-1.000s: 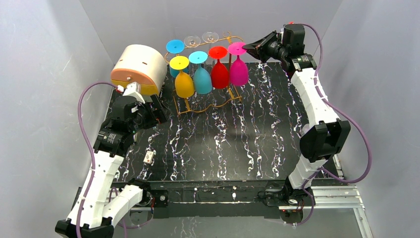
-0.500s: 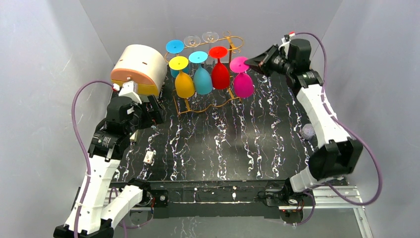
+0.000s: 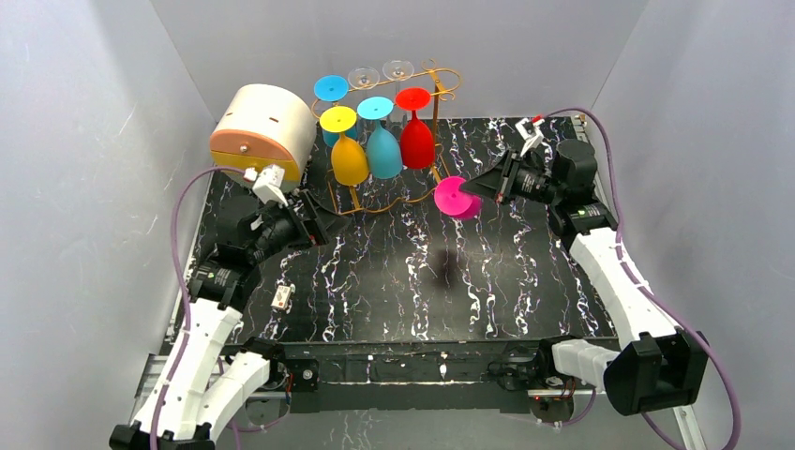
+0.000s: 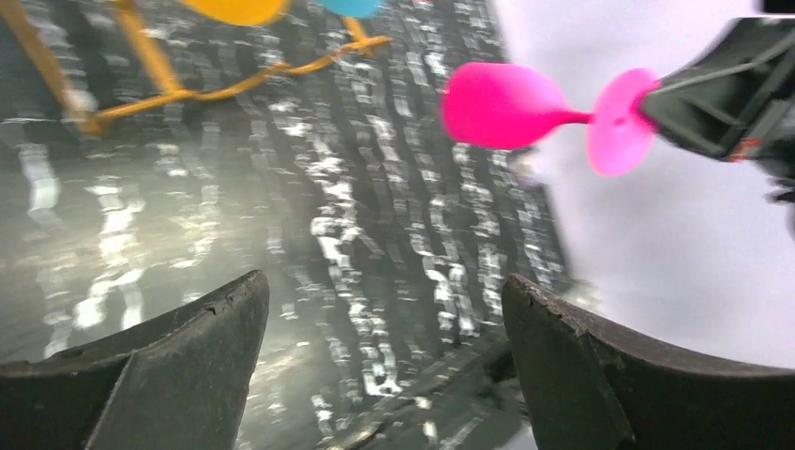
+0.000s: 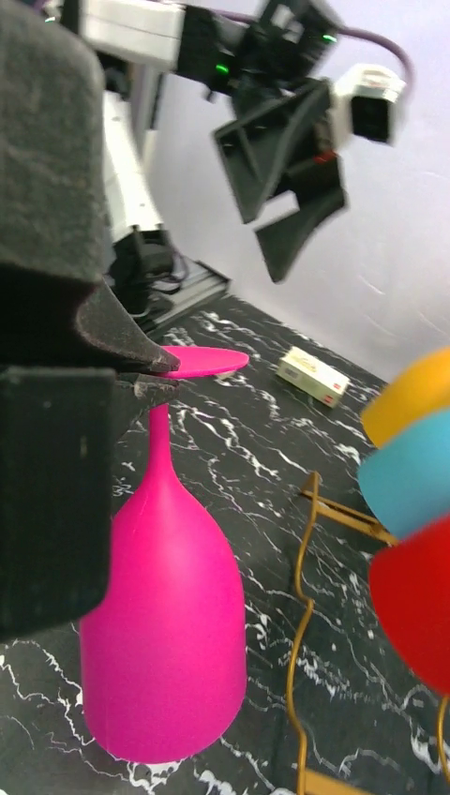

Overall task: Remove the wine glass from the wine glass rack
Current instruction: Place the wine glass at the center of the board.

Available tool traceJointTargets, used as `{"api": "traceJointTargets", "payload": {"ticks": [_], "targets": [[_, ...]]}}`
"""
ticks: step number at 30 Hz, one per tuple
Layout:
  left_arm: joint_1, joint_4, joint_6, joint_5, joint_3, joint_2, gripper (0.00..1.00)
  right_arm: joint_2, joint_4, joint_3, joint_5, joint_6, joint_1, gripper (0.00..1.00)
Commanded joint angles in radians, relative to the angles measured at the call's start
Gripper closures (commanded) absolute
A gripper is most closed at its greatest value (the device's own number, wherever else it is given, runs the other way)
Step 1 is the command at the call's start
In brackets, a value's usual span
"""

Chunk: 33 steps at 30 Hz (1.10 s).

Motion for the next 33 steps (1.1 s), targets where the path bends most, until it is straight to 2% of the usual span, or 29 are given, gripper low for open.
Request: {"api": "traceJointTargets", "payload": {"ticks": [1,2,3,4,5,8,10,14,18,21,22,25,26,29,33], "targets": [[-0.001,0.396,-0.237,0.344,-0.078,0.035,0.10,-0.072,-0.132,0.056,-0.183,-0.243,0.006,0.99],[-0.005,0.402,-0.244,0.371,-0.075,0.049,0.10,-0.092,-0.101,0.031,-0.205,-0.209,0.013,0.99],[-0.008,0.403,-0.249,0.389,-0.077,0.053,0.10,-0.113,0.005,-0.013,-0.233,-0.140,0.030,0.99],[-0.007,0.403,-0.254,0.385,-0.083,0.047,0.10,-0.127,0.122,-0.059,-0.250,-0.087,0.056,0.99],[-0.011,0.403,-0.265,0.358,-0.098,0.031,0.10,-0.133,0.161,-0.077,-0.249,-0.077,0.079,0.99],[-0.044,0.509,-0.346,0.290,-0.173,-0.025,0.10,-0.105,0.117,-0.050,-0.192,-0.135,0.140,0.99],[-0.083,0.636,-0.406,0.297,-0.228,-0.009,0.12,-0.058,0.087,-0.019,-0.215,-0.151,0.177,0.99],[-0.205,0.628,-0.344,0.252,-0.234,0.044,0.17,-0.011,0.073,-0.014,-0.069,-0.137,0.286,0.99],[-0.279,0.685,-0.330,0.221,-0.270,0.047,0.21,-0.052,0.273,-0.119,0.012,0.014,0.304,0.99],[-0.337,0.743,-0.334,0.204,-0.296,0.079,0.32,-0.042,0.349,-0.145,-0.016,0.055,0.306,0.99],[-0.349,0.736,-0.321,0.203,-0.290,0.095,0.37,-0.034,0.324,-0.128,-0.019,0.050,0.306,0.99],[-0.363,0.747,-0.305,0.186,-0.270,0.122,0.41,-0.014,0.255,-0.095,-0.061,0.025,0.309,0.99],[-0.366,0.761,-0.305,0.182,-0.262,0.130,0.46,-0.014,0.255,-0.097,-0.063,0.024,0.310,0.99],[-0.375,0.758,-0.281,0.185,-0.227,0.166,0.58,-0.019,0.315,-0.124,-0.081,0.053,0.314,0.99],[-0.380,0.784,-0.288,0.183,-0.232,0.192,0.67,-0.009,0.385,-0.150,-0.110,0.107,0.328,0.99]]}}
